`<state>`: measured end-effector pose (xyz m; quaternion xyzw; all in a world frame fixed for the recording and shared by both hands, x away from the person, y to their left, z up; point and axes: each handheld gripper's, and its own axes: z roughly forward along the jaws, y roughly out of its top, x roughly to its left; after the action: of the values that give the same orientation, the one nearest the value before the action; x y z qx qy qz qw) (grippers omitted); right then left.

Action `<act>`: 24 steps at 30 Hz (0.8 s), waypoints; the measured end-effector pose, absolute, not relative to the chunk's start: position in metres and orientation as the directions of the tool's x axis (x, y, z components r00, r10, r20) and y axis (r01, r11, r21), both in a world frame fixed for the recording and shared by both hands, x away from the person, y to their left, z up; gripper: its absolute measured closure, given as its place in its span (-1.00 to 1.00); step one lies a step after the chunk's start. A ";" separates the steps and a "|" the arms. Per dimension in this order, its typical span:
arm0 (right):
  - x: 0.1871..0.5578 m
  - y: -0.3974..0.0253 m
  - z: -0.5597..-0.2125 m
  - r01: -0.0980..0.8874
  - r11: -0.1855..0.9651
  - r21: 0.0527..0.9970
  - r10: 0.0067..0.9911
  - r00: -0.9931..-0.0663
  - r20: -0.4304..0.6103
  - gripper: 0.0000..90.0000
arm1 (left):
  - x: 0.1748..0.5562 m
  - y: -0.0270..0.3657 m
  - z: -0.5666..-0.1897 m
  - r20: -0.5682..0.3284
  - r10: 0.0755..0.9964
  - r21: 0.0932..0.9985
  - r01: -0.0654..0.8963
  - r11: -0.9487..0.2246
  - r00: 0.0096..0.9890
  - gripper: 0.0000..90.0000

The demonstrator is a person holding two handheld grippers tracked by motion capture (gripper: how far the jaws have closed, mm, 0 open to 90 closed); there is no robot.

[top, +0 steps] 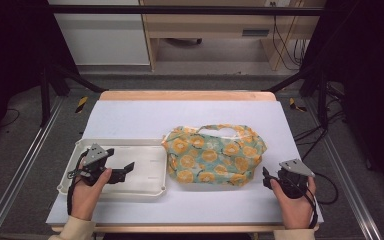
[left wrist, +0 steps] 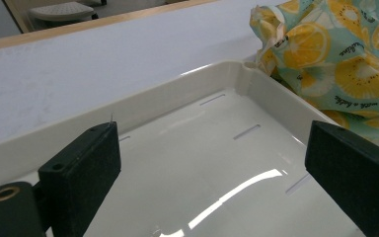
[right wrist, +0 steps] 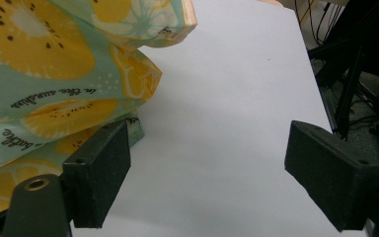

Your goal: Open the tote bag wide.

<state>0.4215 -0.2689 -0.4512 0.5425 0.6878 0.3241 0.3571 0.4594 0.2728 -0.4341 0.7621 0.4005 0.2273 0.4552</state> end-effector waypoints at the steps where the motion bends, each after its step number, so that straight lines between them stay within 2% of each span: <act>1: 0.422 -0.269 -0.451 0.515 0.202 0.833 0.978 -0.156 -0.140 -0.62 | 0.459 0.272 -0.434 -0.019 0.816 0.875 0.405 -0.265 0.577 -0.84; 9: 0.420 -0.268 -0.447 0.496 0.180 0.849 0.981 -0.150 -0.120 -0.61 | 0.459 0.269 -0.435 -0.025 0.805 0.872 0.406 -0.272 0.593 -0.84; 24: 0.409 -0.256 -0.428 0.419 0.198 0.886 0.971 -0.205 -0.120 -0.30 | 0.457 0.263 -0.434 -0.014 0.792 0.865 0.404 -0.297 0.611 -0.76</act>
<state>0.4092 -0.2563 -0.4276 0.5111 0.6800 0.3741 0.3694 0.4571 0.2635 -0.4339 0.7760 0.3853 0.2148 0.4508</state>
